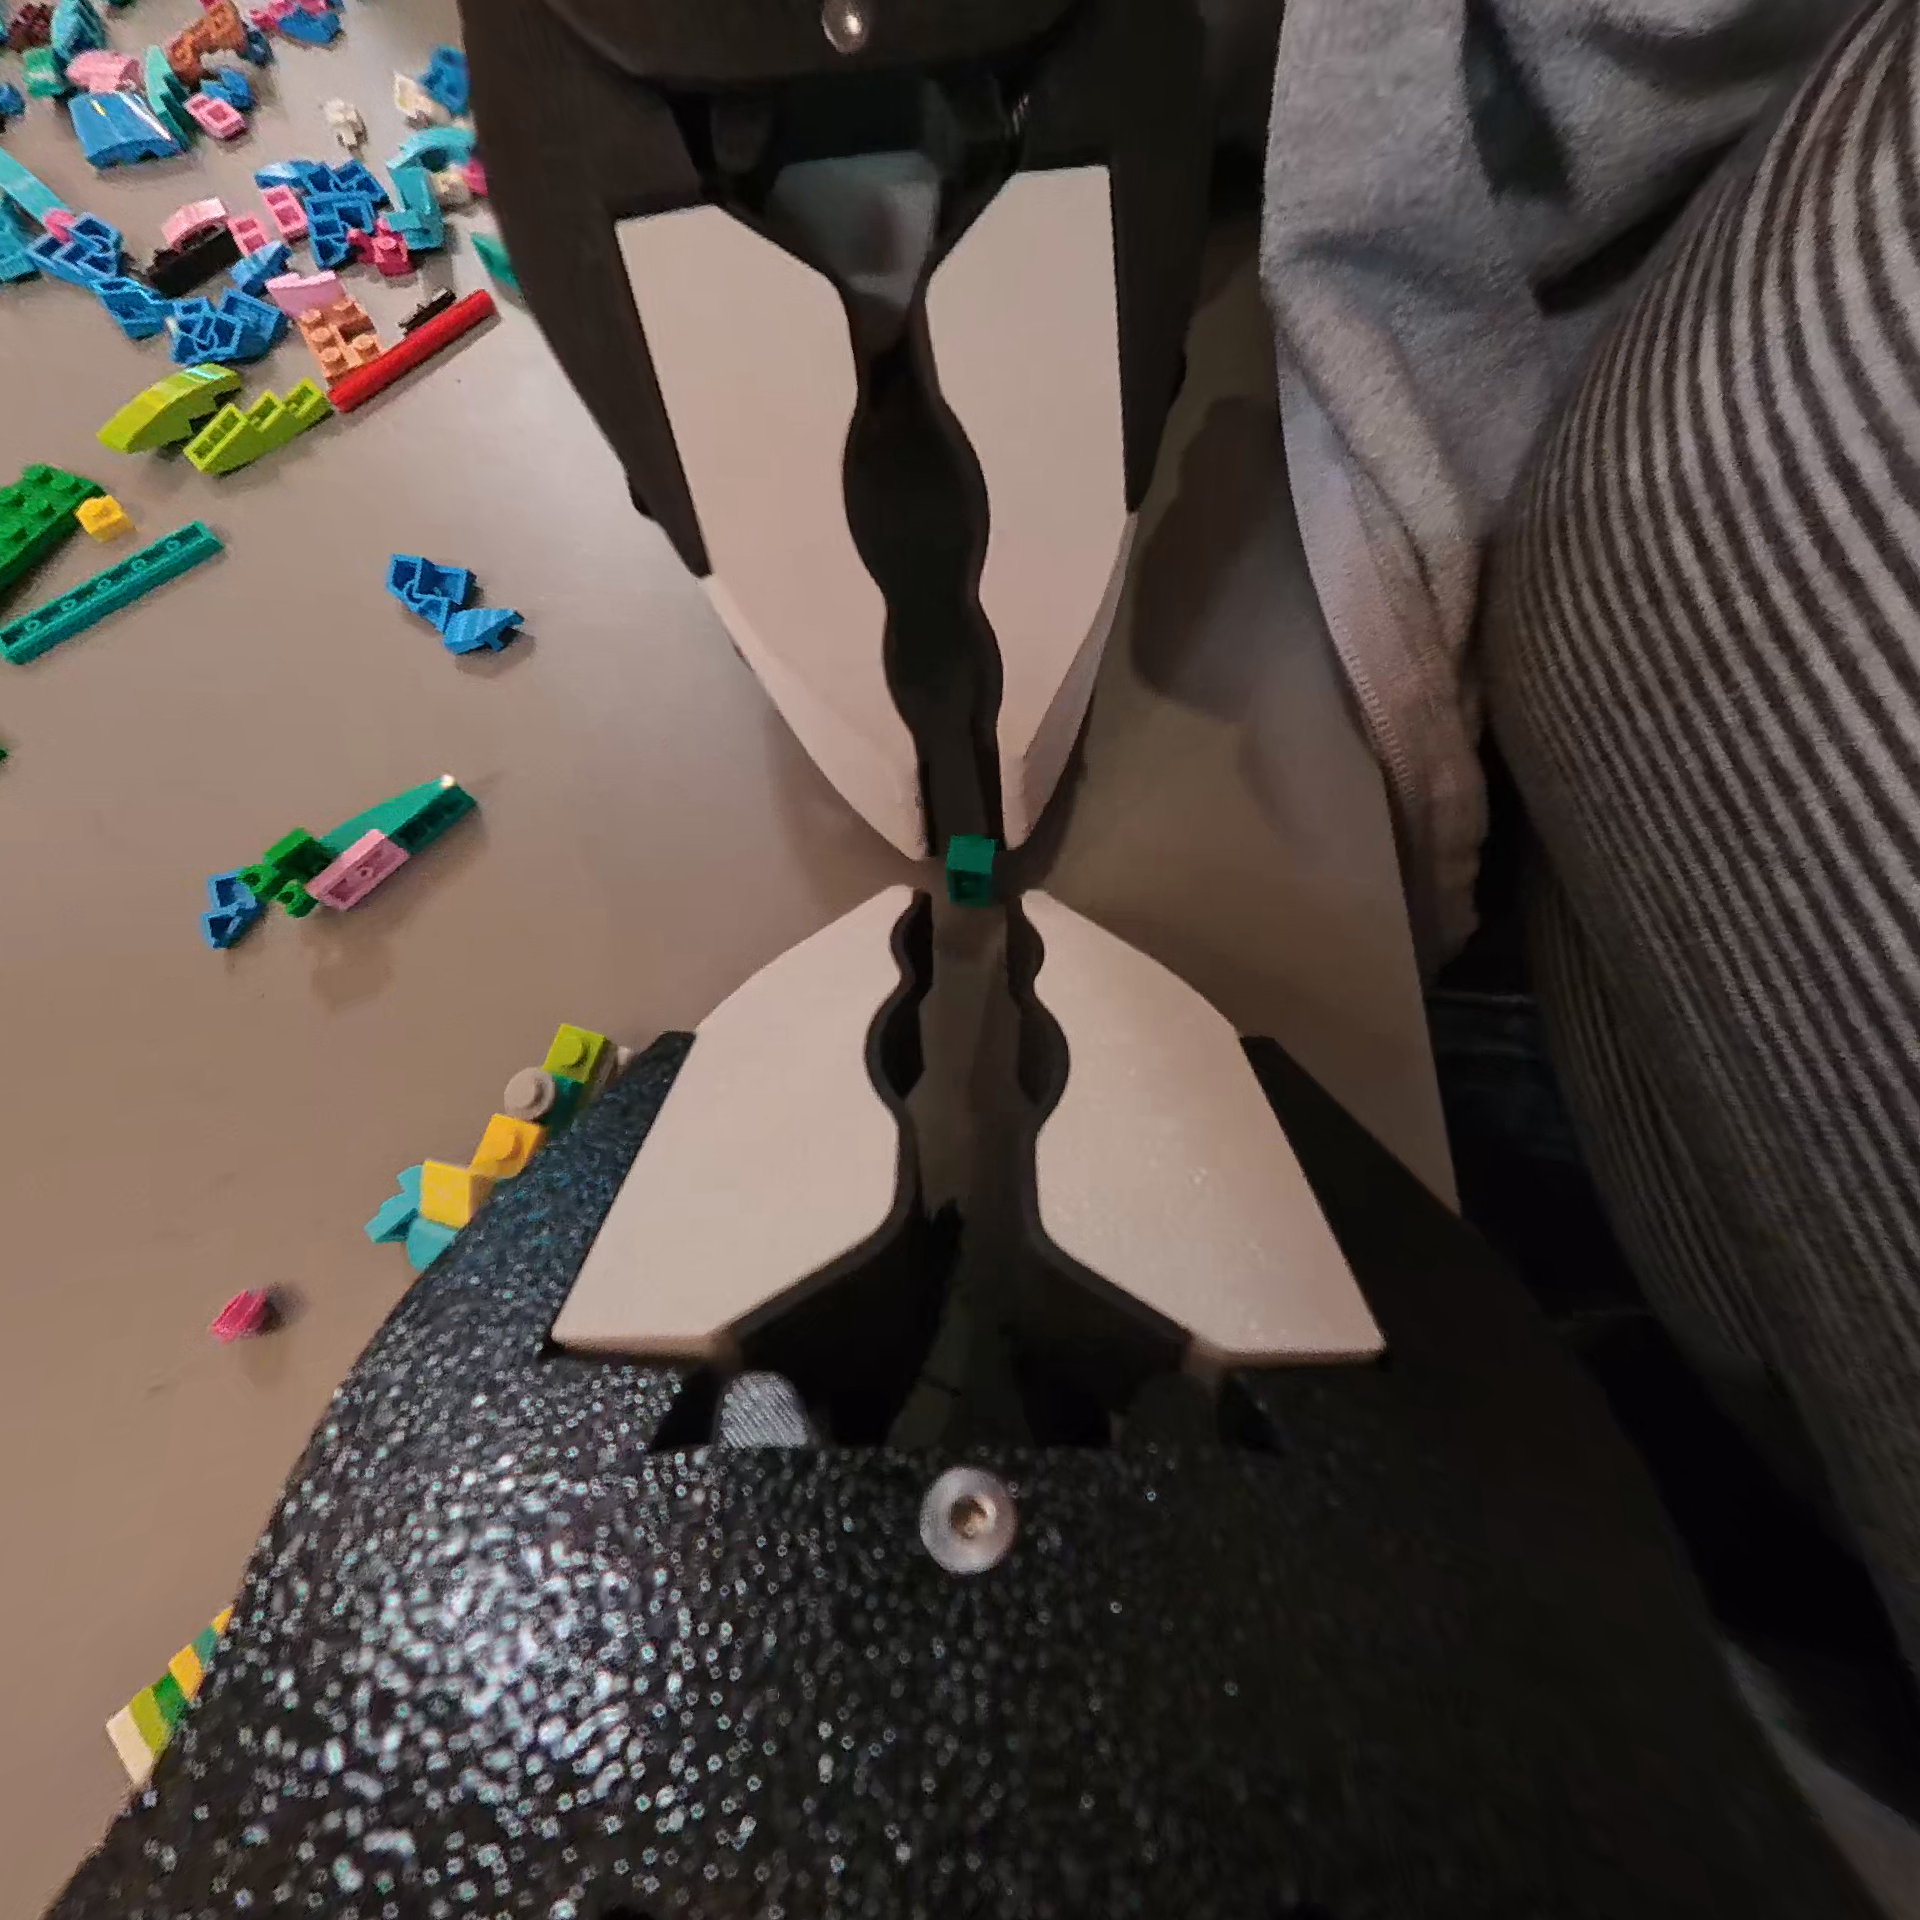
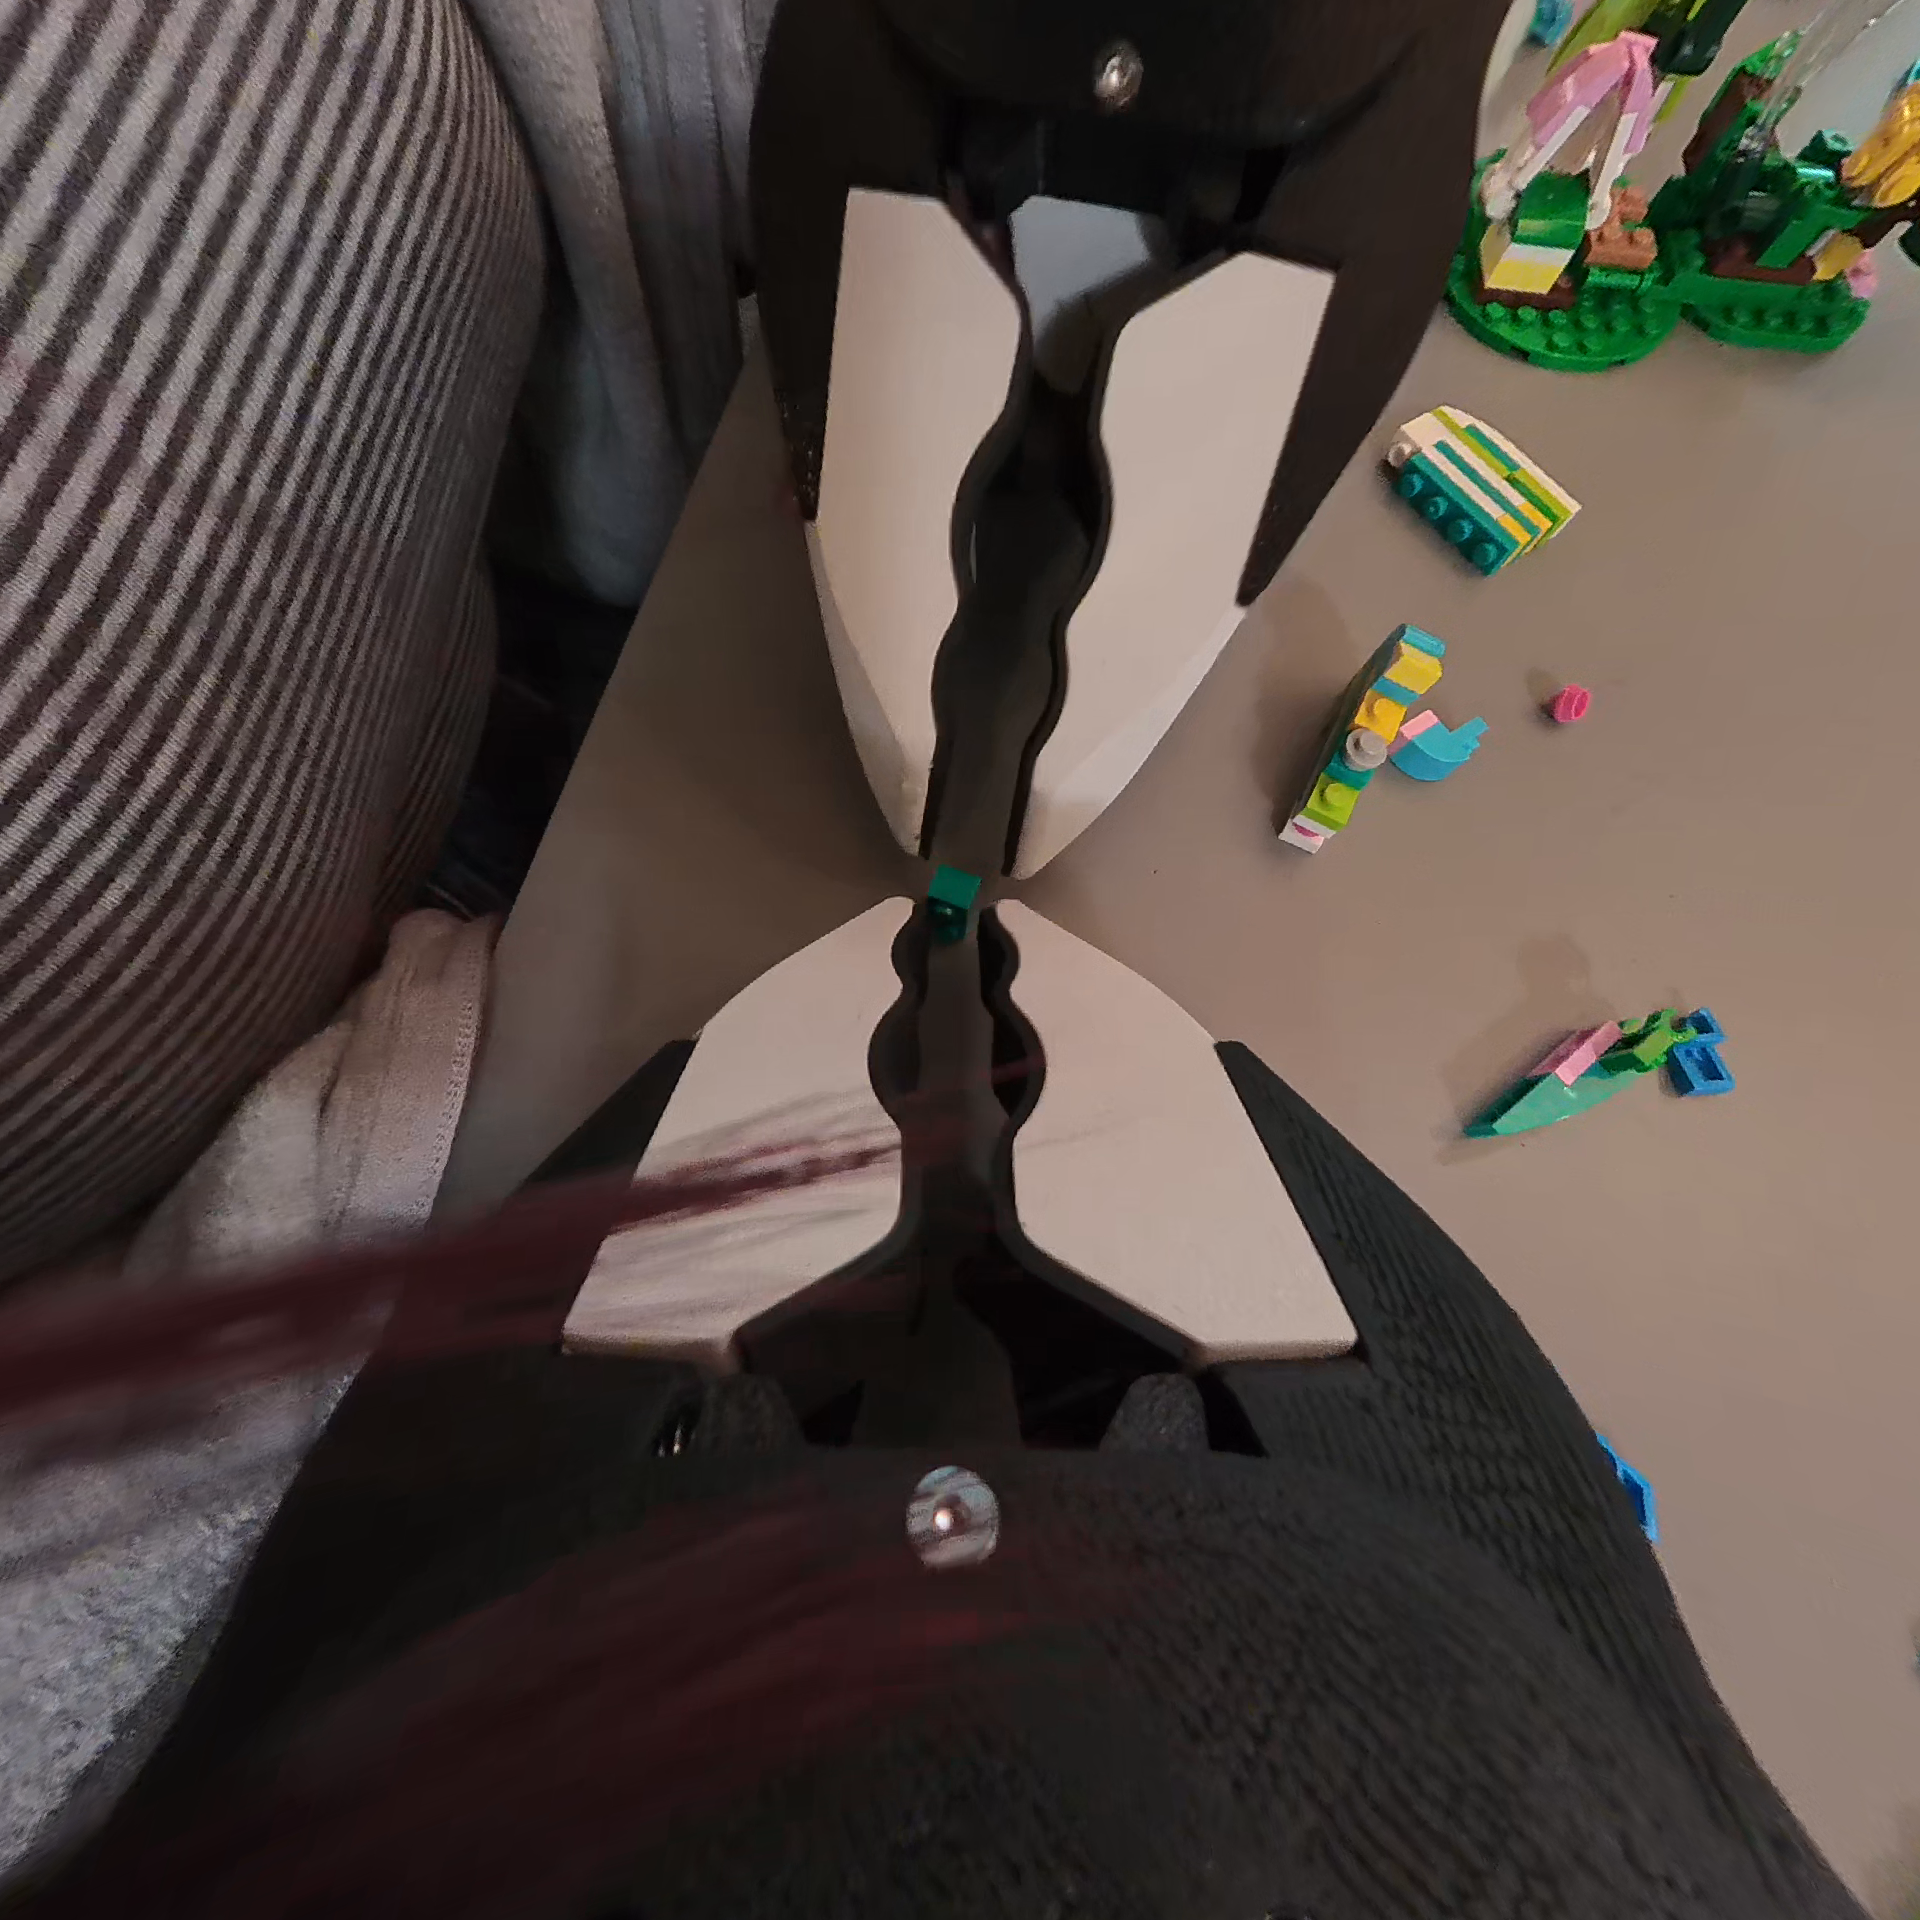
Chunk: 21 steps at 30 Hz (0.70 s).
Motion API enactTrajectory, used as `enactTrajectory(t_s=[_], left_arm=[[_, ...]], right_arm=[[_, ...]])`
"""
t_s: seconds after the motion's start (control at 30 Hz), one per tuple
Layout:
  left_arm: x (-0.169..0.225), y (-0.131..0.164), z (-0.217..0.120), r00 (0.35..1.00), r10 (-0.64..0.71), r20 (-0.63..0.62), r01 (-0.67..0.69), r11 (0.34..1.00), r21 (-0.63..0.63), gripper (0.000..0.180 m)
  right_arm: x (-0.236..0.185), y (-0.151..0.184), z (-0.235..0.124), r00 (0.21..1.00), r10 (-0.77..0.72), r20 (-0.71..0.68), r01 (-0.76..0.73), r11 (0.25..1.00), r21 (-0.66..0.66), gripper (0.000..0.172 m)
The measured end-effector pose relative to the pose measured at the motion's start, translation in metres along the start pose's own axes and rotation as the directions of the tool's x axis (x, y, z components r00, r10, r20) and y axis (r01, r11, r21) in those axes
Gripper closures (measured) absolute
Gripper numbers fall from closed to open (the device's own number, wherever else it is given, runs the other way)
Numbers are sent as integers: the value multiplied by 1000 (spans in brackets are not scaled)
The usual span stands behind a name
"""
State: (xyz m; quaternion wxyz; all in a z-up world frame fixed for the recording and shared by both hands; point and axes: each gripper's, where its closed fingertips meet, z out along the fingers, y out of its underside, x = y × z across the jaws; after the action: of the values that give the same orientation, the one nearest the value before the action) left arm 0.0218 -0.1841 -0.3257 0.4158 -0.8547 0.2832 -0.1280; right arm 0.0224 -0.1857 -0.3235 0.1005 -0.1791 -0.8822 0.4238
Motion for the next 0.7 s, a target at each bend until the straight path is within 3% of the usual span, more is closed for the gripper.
enactTrajectory(t_s=[0.07, 0.7], left_arm=[[2, 4, 5, 999, 30, 11, -30, 999, -42, 166], [3, 2, 6, 998, 55, 31, -54, 998, -39, 173]], right_arm=[[0, 0, 0, 1000, 5, 1, -5, 1000, 1, 162], [-2, -5, 1, 998, 65, 8, -65, 998, 25, 164]])
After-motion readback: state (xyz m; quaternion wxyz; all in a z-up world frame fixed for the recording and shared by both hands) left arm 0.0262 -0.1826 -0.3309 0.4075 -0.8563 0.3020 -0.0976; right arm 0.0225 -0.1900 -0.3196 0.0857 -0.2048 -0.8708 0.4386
